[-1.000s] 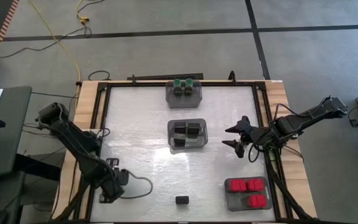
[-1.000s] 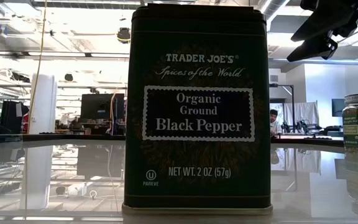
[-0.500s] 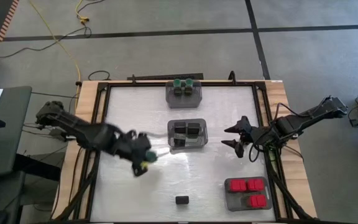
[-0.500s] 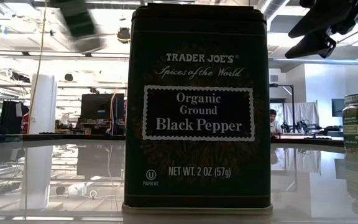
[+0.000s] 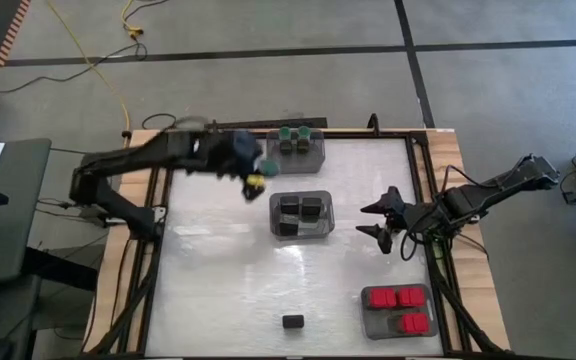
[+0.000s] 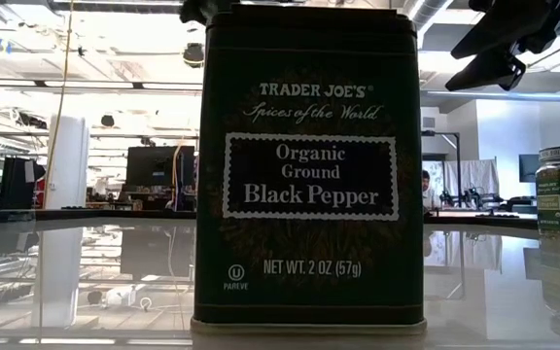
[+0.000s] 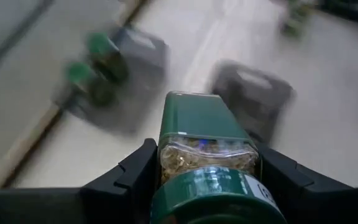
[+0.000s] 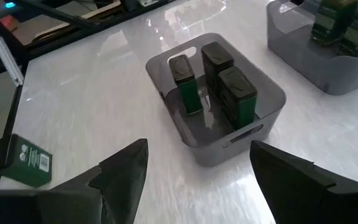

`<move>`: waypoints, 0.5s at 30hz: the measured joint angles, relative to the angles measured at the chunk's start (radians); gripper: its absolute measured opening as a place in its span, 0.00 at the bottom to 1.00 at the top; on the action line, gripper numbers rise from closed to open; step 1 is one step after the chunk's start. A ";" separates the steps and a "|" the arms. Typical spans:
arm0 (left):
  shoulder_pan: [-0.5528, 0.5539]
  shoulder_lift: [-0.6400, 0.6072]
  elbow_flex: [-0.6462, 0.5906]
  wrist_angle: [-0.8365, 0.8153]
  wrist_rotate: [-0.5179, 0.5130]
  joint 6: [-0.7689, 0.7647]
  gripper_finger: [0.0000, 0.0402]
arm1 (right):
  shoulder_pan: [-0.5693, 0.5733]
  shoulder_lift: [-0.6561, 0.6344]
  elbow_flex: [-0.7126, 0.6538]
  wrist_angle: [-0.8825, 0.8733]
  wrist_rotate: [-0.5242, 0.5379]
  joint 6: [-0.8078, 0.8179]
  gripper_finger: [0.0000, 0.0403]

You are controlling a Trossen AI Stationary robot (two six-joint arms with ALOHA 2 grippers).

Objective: Sort spices by type
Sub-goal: Put the green seasoning bottle into the top black bin

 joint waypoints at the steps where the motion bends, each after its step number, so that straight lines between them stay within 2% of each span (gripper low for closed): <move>1: 0.045 0.016 0.027 0.003 0.013 0.040 0.49 | -0.004 0.000 0.000 0.000 0.000 0.000 0.77; 8: 0.313 0.255 0.287 -0.033 0.222 0.334 0.49 | -0.050 0.000 0.000 0.002 0.000 0.000 0.77; 15: 0.407 0.533 0.492 -0.107 0.321 0.566 0.49 | -0.119 0.000 0.000 0.010 0.000 0.030 0.77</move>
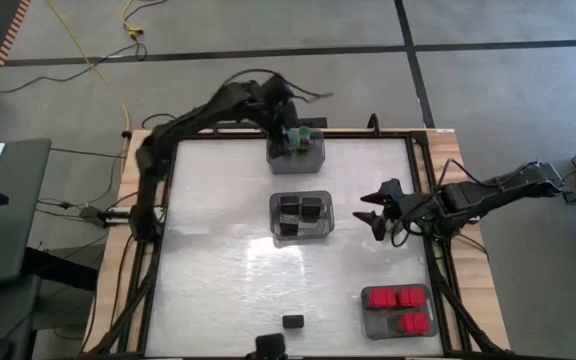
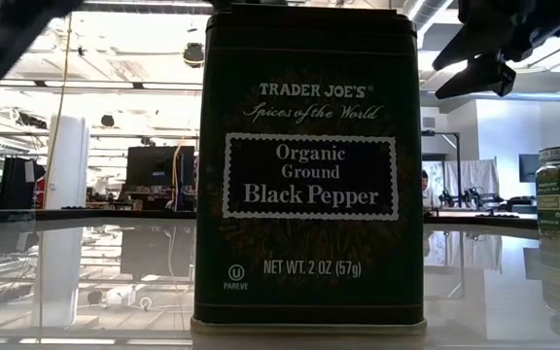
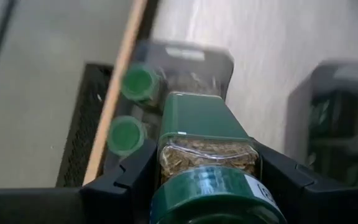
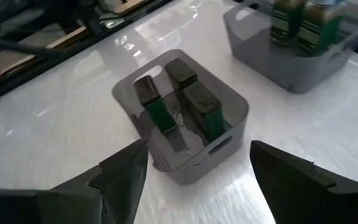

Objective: Sort spices by type
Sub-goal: Put the green seasoning bottle into the top black bin

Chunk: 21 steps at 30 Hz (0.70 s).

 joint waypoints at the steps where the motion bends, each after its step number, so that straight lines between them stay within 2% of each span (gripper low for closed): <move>1: 0.002 0.036 0.021 -0.025 0.001 0.028 0.49 | -0.010 0.000 0.000 0.000 0.000 0.015 0.77; 7: 0.006 0.198 0.085 -0.109 0.001 0.100 0.49 | -0.056 0.000 0.000 -0.002 0.000 0.076 0.77; 21: 0.008 0.355 0.087 -0.120 -0.024 0.156 0.50 | -0.088 0.000 0.000 -0.002 0.000 0.140 0.77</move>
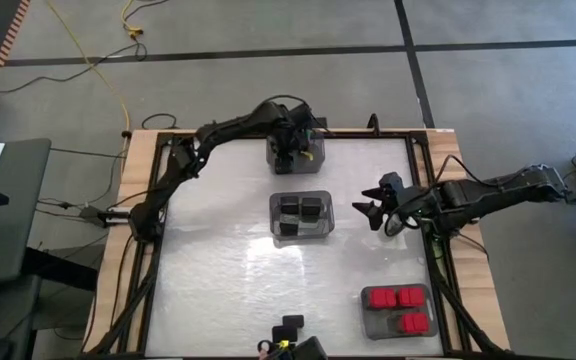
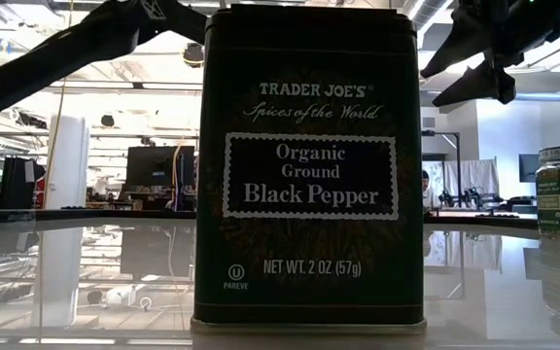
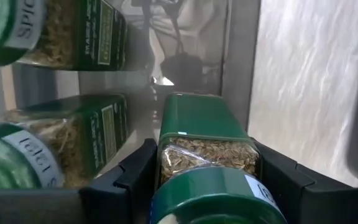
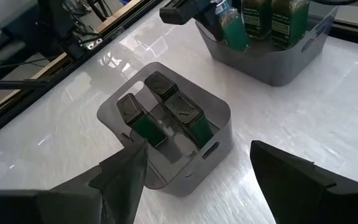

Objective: Sort spices by type
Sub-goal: Put the green seasoning bottle into the top black bin

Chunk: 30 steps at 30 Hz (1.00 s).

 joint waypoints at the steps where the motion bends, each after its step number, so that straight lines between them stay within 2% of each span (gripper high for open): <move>1: 0.001 0.002 0.000 0.000 0.000 -0.001 0.50 | 0.000 0.000 0.000 0.000 0.000 0.000 0.77; 14: -0.001 0.012 -0.015 0.020 0.004 -0.004 0.55 | 0.000 0.000 0.000 -0.005 0.000 0.000 0.77; 30: -0.003 0.012 -0.016 0.060 0.000 -0.003 0.56 | 0.000 0.000 0.000 -0.017 0.000 0.000 0.77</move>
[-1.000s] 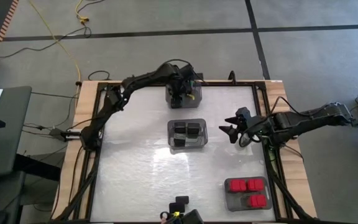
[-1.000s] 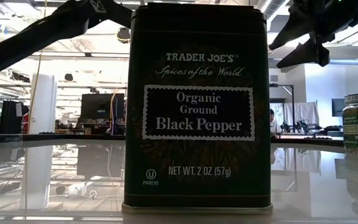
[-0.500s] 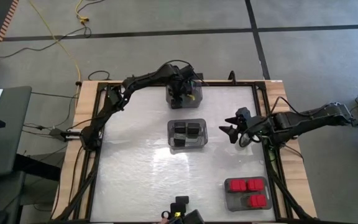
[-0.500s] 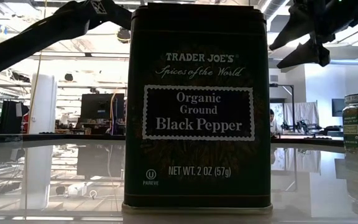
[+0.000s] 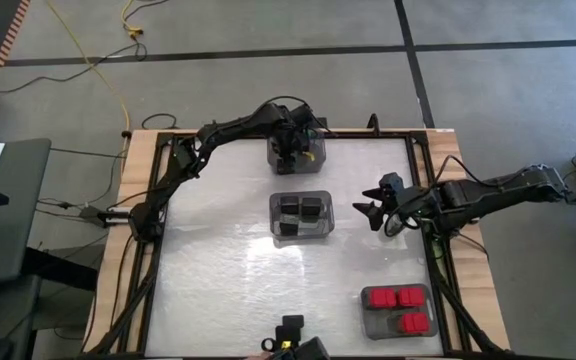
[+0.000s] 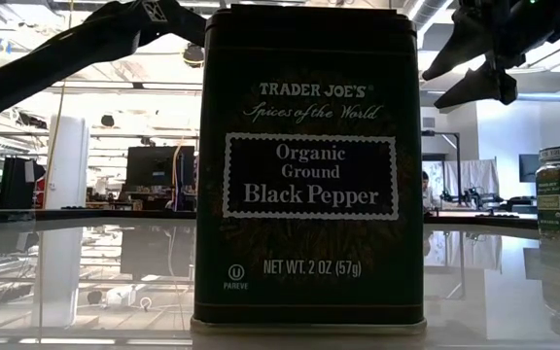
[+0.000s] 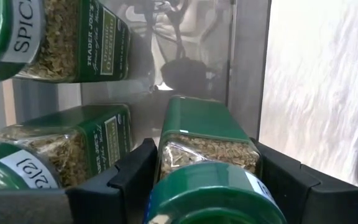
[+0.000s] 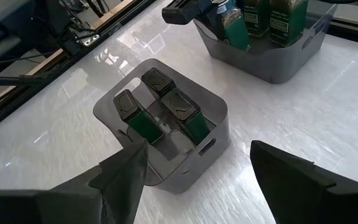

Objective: Sort spices by type
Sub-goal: Put the green seasoning bottle into the top black bin

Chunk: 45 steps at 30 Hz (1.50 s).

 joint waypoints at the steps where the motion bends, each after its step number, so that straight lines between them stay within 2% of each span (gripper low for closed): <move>1: 0.000 0.000 0.000 0.000 0.000 0.000 0.56 | 0.000 0.000 0.000 0.000 0.000 0.000 0.77; 16: 0.000 0.000 0.000 0.000 -0.001 -0.006 0.57 | 0.000 0.000 0.000 0.000 0.000 -0.001 0.77; 26: 0.000 0.000 0.000 0.009 -0.004 -0.002 0.67 | 0.000 0.000 0.000 -0.001 0.000 -0.002 0.77; 38: 0.000 0.001 0.122 -0.043 -0.012 0.002 0.67 | 0.000 0.000 -0.001 -0.001 0.000 -0.001 0.77; 45: -0.001 -0.031 0.121 -0.039 -0.026 -0.002 0.67 | 0.000 0.000 -0.001 -0.003 0.000 -0.001 0.77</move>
